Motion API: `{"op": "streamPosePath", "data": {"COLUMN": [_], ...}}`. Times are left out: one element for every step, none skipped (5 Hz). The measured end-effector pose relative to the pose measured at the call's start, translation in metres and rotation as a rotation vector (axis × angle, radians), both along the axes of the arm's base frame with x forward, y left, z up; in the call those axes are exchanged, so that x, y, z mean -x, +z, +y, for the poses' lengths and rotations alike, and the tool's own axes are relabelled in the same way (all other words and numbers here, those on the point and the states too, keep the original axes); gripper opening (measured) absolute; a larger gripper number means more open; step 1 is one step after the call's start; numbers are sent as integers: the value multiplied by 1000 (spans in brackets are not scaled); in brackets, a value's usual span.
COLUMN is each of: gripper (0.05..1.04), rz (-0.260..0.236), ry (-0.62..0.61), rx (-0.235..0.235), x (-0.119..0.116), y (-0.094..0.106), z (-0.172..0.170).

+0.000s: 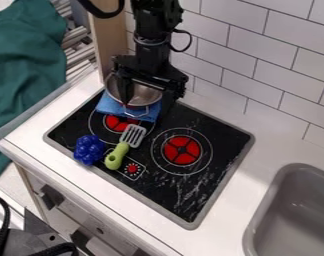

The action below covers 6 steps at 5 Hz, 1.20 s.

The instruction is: Put the blue object inside the silver pot

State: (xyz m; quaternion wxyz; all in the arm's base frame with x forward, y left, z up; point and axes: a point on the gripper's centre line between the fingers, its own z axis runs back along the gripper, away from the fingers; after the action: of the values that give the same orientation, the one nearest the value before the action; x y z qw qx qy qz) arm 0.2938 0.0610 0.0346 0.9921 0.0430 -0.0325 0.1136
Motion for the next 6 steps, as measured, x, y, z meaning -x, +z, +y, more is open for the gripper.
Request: {"op": "streamPosePath", "data": {"gripper": [1001, 1001, 1001, 1001, 1001, 1001], "rz": [34, -20, -92, -109, -102, -80], "ry": [0, -8, 52, 117, 178, 186], "rx": [15, 90, 119, 123, 130, 114], "x": [5, 13, 24, 44, 65, 72], "y": [-11, -19, -10, -5, -8, -12], "z": [-2, 4, 28, 44, 63, 66]}}
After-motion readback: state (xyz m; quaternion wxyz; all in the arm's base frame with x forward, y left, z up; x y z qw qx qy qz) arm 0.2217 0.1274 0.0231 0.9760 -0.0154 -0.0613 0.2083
